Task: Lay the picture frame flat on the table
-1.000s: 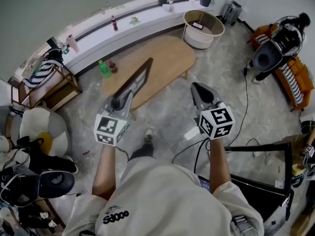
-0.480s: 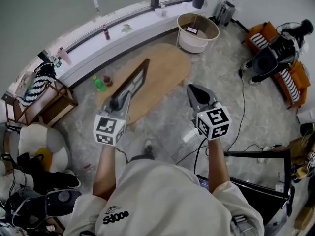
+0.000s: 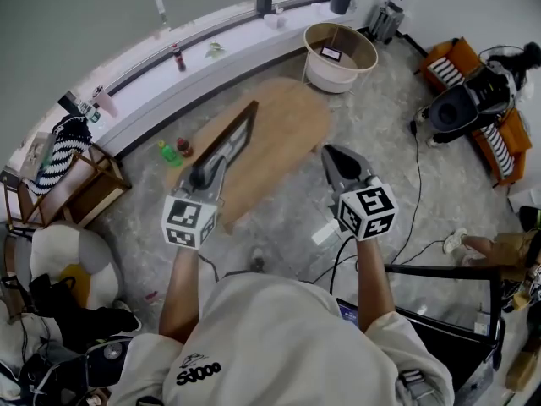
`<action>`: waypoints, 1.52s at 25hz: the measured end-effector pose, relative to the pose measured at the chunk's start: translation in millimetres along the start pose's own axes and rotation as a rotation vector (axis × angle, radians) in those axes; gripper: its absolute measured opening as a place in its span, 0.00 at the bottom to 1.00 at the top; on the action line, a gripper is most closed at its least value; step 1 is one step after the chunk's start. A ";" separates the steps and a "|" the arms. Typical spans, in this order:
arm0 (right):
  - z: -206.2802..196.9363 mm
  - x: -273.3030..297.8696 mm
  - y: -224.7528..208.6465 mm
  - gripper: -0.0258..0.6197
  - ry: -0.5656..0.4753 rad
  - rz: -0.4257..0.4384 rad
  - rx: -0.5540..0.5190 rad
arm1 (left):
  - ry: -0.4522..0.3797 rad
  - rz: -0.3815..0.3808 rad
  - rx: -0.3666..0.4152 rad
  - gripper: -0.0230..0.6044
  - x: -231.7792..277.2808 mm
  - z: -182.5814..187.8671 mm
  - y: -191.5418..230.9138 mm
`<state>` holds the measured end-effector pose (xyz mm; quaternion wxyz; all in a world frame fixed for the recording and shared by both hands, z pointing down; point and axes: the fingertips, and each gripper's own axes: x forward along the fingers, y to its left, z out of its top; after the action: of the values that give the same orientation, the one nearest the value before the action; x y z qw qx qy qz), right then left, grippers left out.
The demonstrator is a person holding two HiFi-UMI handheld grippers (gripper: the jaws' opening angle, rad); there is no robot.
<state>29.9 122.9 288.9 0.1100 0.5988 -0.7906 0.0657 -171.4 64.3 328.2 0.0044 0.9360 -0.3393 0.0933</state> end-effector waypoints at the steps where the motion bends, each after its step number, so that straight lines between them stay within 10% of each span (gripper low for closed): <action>1: 0.6 5.5 -2.5 0.05 0.000 -0.007 0.002 | -0.002 -0.003 -0.005 0.07 4.7 -0.5 5.7; 25: 18.9 99.1 -94.7 0.04 -0.022 -0.065 0.069 | -0.008 -0.038 -0.045 0.07 137.7 17.8 72.1; 38: -3.4 200.4 -208.0 0.04 0.045 -0.028 0.121 | 0.057 -0.043 -0.215 0.07 274.8 1.6 100.0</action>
<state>178.4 -120.1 337.0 0.0921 0.6137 -0.7741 0.1252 -28.0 -187.1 370.0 0.1162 0.9342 -0.3270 0.0828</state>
